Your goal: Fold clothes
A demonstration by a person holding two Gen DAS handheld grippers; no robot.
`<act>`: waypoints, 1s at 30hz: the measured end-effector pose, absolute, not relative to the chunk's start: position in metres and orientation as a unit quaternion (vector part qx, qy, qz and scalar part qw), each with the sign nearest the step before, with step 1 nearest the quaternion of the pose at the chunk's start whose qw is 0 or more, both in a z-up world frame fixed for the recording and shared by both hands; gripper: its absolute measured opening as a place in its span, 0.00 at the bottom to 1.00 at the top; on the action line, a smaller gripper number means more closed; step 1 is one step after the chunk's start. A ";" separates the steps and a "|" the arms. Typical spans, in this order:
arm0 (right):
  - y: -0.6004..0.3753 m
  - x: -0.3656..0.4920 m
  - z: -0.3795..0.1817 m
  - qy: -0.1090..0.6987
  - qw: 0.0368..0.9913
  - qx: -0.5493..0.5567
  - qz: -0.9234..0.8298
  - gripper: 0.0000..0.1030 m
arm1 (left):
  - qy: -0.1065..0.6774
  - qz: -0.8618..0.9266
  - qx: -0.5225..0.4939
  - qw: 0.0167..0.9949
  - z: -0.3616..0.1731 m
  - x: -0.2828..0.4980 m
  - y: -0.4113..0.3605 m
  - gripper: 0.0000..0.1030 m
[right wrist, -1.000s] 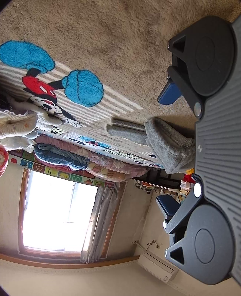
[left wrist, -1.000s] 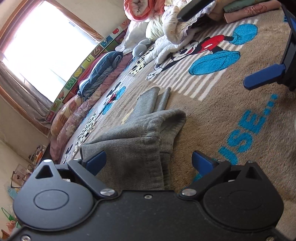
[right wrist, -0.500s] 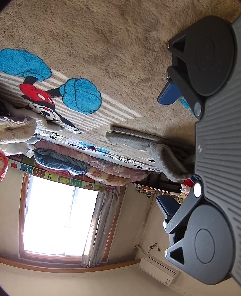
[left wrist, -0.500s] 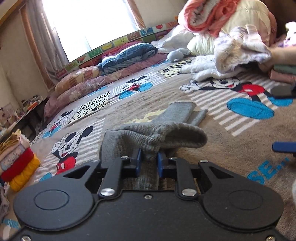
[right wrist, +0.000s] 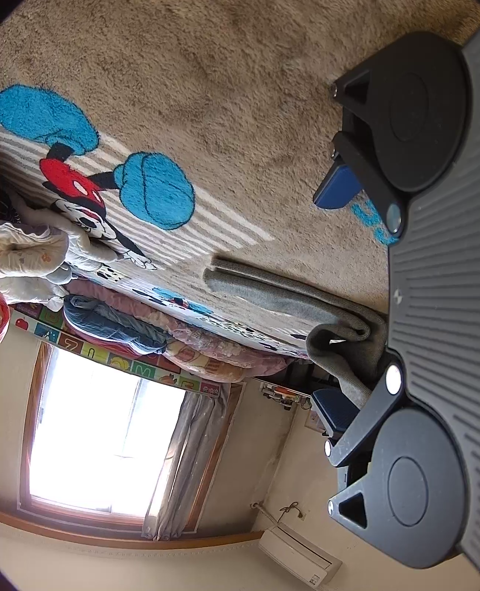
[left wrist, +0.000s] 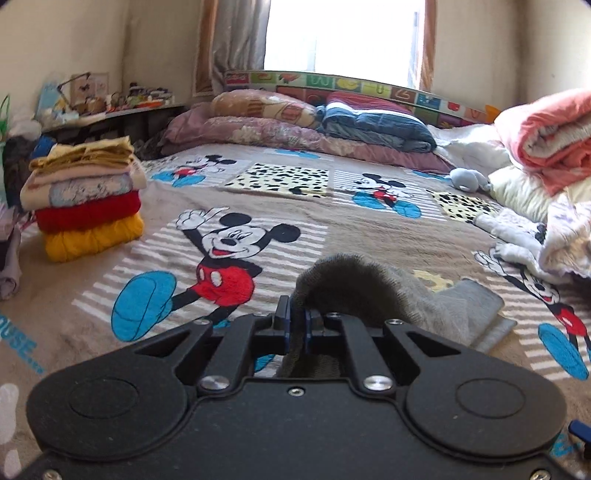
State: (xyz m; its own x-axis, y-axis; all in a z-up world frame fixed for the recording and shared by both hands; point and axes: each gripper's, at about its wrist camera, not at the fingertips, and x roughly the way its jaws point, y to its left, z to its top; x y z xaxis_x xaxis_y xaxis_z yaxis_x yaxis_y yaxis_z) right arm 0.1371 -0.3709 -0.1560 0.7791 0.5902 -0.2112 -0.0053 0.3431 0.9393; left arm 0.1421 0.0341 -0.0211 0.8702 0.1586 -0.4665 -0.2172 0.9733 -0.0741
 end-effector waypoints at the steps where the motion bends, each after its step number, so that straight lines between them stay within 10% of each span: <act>1: -0.370 0.137 -0.156 0.271 0.774 0.538 0.192 1.00 | 0.238 0.104 -0.078 0.963 -0.023 0.142 0.044 0.05; 18: -0.358 0.138 -0.154 0.279 0.799 0.495 0.195 1.00 | 0.263 0.207 -0.213 0.918 -0.050 0.116 0.160 0.06; 23: -0.351 0.137 -0.152 0.283 0.817 0.463 0.196 1.00 | 0.265 0.229 -0.266 0.898 -0.061 0.101 0.178 0.44; 30: -0.339 0.132 -0.149 0.280 0.843 0.417 0.192 1.00 | 0.259 0.228 -0.342 0.874 -0.064 0.077 0.192 0.52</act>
State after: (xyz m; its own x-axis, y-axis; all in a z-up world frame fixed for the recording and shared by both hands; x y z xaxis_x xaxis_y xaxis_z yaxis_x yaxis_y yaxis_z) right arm 0.1320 -0.3385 -0.1491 0.7689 0.5579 -0.3123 -0.0900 0.5780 0.8111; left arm 0.0767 0.1924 -0.0636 0.7623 0.2214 -0.6082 -0.5754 0.6621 -0.4802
